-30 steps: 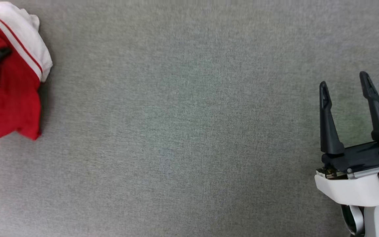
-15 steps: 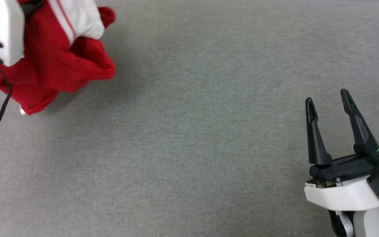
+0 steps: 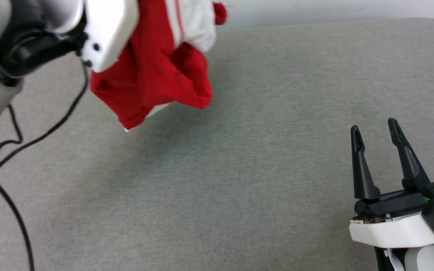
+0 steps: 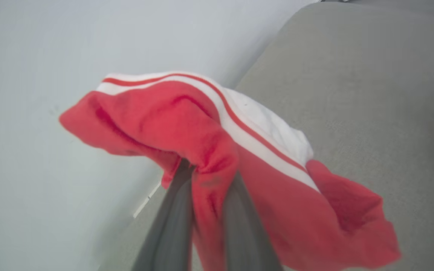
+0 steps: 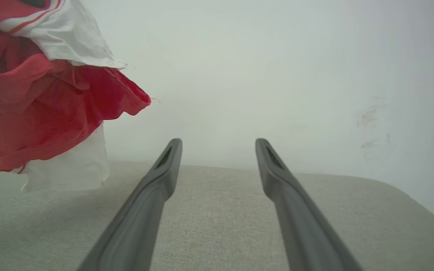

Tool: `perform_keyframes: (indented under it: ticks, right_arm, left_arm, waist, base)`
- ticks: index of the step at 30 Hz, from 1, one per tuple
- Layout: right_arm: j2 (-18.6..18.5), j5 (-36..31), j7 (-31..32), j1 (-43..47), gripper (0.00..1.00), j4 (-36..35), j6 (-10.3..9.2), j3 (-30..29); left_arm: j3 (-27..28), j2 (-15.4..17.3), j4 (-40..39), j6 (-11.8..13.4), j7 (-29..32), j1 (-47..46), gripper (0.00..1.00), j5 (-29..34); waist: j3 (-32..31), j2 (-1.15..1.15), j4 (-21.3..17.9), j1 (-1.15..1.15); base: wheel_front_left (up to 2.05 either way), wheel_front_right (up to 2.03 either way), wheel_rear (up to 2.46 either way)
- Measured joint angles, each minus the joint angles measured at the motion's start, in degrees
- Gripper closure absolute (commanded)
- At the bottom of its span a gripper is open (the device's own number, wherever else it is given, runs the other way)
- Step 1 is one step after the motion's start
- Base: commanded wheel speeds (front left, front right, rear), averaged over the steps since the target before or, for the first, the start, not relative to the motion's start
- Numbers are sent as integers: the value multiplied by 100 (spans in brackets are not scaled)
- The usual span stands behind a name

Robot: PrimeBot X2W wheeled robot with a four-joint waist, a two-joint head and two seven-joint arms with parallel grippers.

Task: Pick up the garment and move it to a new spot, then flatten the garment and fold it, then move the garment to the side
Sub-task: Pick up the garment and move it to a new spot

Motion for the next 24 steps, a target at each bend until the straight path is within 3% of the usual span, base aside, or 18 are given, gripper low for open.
perform_keyframes:
  ticks: [6, 14, 24]
  right_arm:
    - [0, 88, -1, 104, 0, 14, -1, -31]
    - [1, 143, -1, 32, 0, 11, -1, -29]
    - [1, 223, -1, -194, 0, 32, 0, -18]
  left_arm:
    - [-358, -363, -290, 0, -1, -307, 100, -145]
    - [-862, -599, -472, 0, -267, -206, 100, -283]
    - [-1613, -695, 338, 0, -898, 680, 100, -278]
  waist:
    - [-165, 0, -392, 0]
    - [16, 0, -692, 0]
    - [581, 0, -1040, 0]
  base:
    - [0, 0, 0]
    - [0, 0, 0]
    - [0, 0, 0]
